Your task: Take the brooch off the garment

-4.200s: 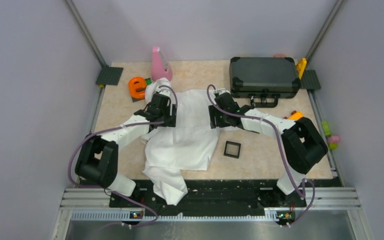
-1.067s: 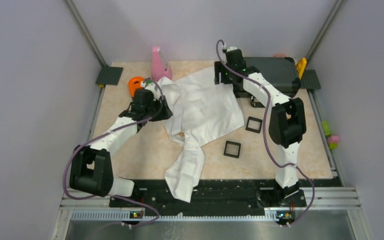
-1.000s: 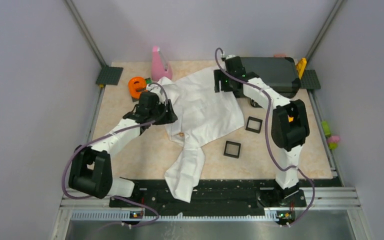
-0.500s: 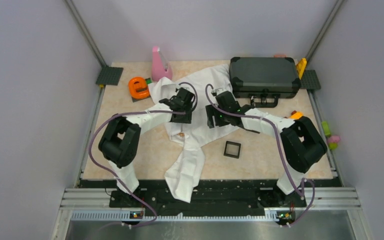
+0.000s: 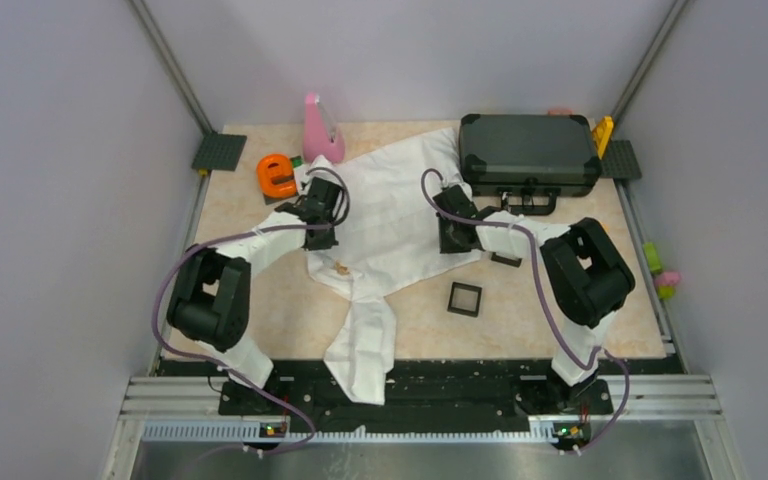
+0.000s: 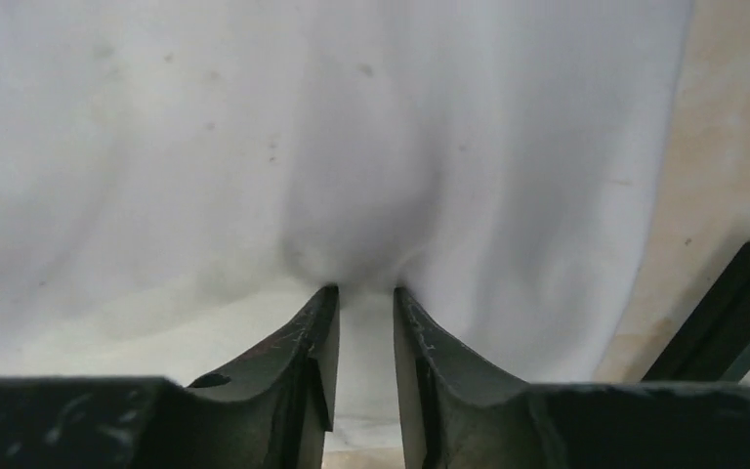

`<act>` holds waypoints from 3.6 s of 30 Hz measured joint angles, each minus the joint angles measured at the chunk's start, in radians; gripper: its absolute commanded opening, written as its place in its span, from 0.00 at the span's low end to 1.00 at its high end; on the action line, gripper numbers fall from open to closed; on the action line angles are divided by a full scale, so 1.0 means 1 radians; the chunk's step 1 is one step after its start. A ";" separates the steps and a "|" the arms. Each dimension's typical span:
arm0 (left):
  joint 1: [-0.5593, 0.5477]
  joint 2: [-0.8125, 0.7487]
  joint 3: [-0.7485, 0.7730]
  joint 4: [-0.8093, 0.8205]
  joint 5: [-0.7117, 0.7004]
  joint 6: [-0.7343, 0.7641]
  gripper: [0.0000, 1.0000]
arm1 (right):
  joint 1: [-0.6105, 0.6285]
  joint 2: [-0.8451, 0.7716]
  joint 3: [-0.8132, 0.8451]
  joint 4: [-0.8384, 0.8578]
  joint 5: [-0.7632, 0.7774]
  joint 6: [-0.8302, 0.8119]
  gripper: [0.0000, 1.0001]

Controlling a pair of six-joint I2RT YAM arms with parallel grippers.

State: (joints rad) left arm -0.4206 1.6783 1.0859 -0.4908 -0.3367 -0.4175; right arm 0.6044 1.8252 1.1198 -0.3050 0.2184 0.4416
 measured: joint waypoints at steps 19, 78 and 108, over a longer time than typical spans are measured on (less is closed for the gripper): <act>0.587 -0.520 -0.540 0.355 0.412 -0.196 0.49 | -0.076 -0.013 0.000 -0.026 0.072 0.024 0.20; 0.213 -1.226 -0.962 0.775 0.450 0.049 0.54 | 0.176 -0.019 0.040 0.396 -0.541 0.589 0.00; -0.011 -0.804 -0.934 1.269 0.894 0.916 0.41 | 0.106 -0.136 -0.063 0.465 -0.741 1.116 0.00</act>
State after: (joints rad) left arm -0.4313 0.8742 0.1520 0.7784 0.5575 0.4984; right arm 0.7101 1.6894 1.0573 0.1604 -0.5224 1.5578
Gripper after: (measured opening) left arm 0.423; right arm 0.019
